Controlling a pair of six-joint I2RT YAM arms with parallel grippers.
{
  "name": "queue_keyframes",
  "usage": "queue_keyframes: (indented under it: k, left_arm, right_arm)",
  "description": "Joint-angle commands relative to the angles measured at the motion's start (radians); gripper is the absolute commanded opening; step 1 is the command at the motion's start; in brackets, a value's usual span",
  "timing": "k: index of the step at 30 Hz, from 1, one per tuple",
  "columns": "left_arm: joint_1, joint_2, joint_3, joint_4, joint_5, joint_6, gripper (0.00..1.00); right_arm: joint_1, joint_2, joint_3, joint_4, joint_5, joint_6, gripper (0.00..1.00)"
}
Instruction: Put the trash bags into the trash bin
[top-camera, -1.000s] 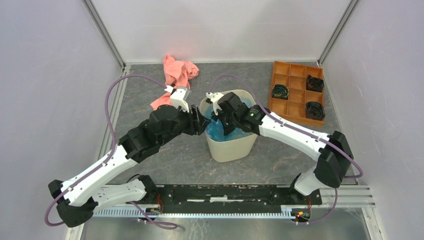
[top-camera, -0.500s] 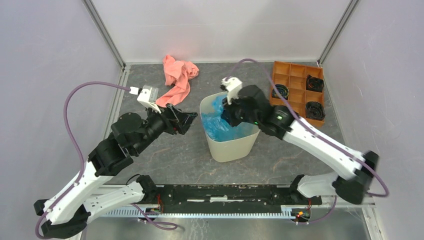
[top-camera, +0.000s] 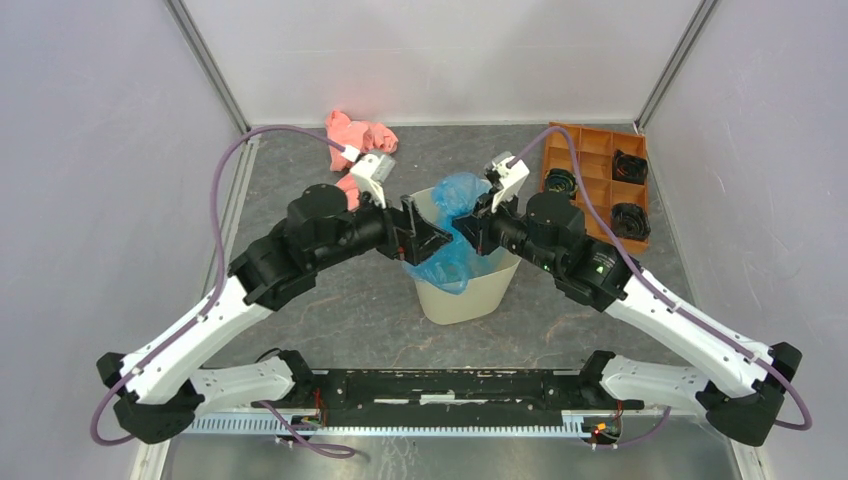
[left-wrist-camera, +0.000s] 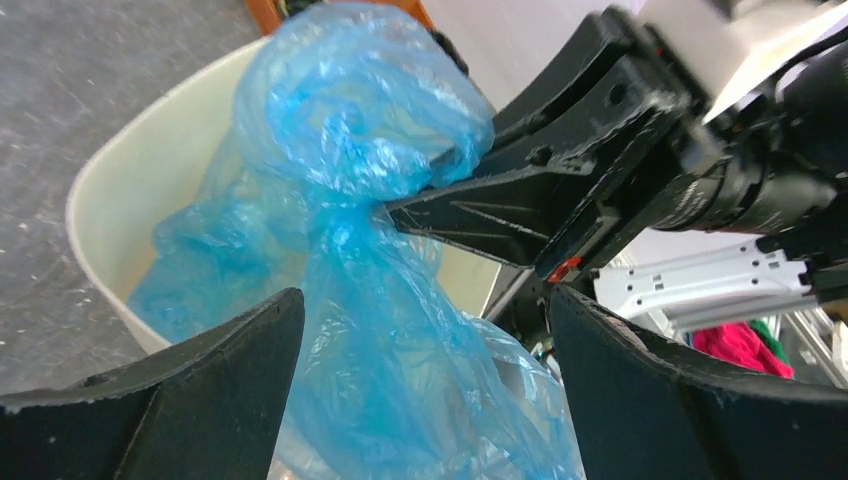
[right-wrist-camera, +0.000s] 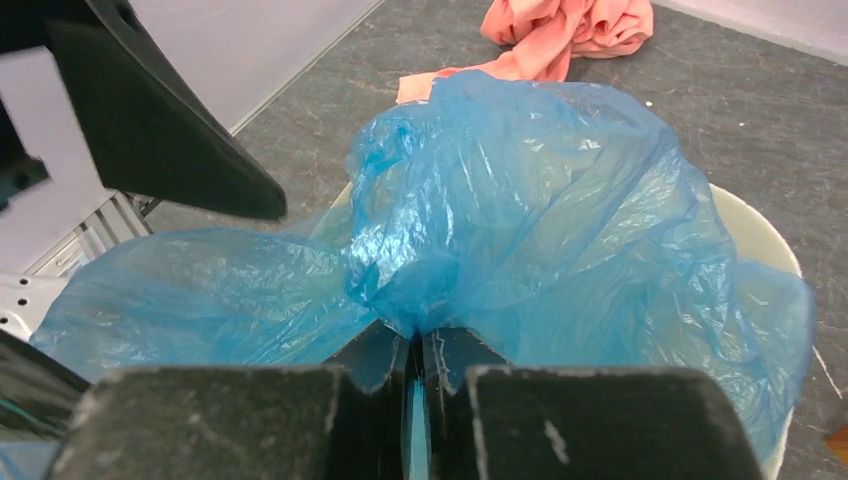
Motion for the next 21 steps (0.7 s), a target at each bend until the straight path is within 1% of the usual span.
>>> queue_keyframes:
  k: [1,2,3,5,7,9,10,11,13,14,18,20,21]
  left_arm:
    - [0.0,0.047,0.056,-0.033,0.15,0.035,0.97]
    - [0.0,0.059,0.056,-0.048,0.165,0.046,0.97]
    - [0.0,0.073,0.065,-0.064,0.172,0.058,0.93]
    - [0.0,0.101,0.092,-0.11,0.134,0.071,0.8]
    - [0.0,0.122,0.118,-0.142,0.073,0.083,0.64]
    - [0.0,0.124,0.124,-0.137,0.028,0.096,0.5]
    - [0.0,0.116,0.115,-0.115,-0.002,0.101,0.38]
    - [0.0,0.11,0.104,-0.103,-0.014,0.107,0.31]
    - [0.0,0.101,0.088,-0.066,-0.025,0.121,0.11]
    - [0.0,0.094,0.081,-0.045,-0.032,0.124,0.03]
    - [0.0,0.016,-0.008,0.078,-0.124,0.105,0.02]
    - [0.0,-0.054,-0.095,0.183,-0.154,0.078,0.02]
    - [0.0,-0.089,-0.148,0.245,-0.158,0.062,0.02]
  right_arm:
    - [-0.002,-0.042,0.021,0.054,0.06,-0.001,0.11]
    - [-0.004,-0.044,0.022,0.054,0.061,-0.005,0.13]
    - [-0.004,-0.044,0.024,0.053,0.058,-0.008,0.13]
    - [-0.003,-0.043,0.032,0.045,0.057,-0.015,0.14]
    - [-0.003,-0.044,0.039,0.038,0.058,-0.02,0.17]
    - [-0.004,-0.054,0.038,0.027,0.066,-0.023,0.21]
    - [-0.004,-0.061,0.035,0.024,0.075,-0.023,0.23]
    - [-0.003,-0.067,0.035,0.018,0.08,-0.023,0.26]
    - [-0.003,-0.08,0.042,0.003,0.084,-0.027,0.34]
    - [-0.003,-0.085,0.055,-0.019,0.086,-0.03,0.41]
    - [-0.003,-0.094,0.134,-0.166,0.108,-0.037,0.73]
    - [-0.003,-0.106,0.169,-0.239,0.135,-0.036,0.85]
    - [-0.003,-0.114,0.176,-0.255,0.149,-0.03,0.89]
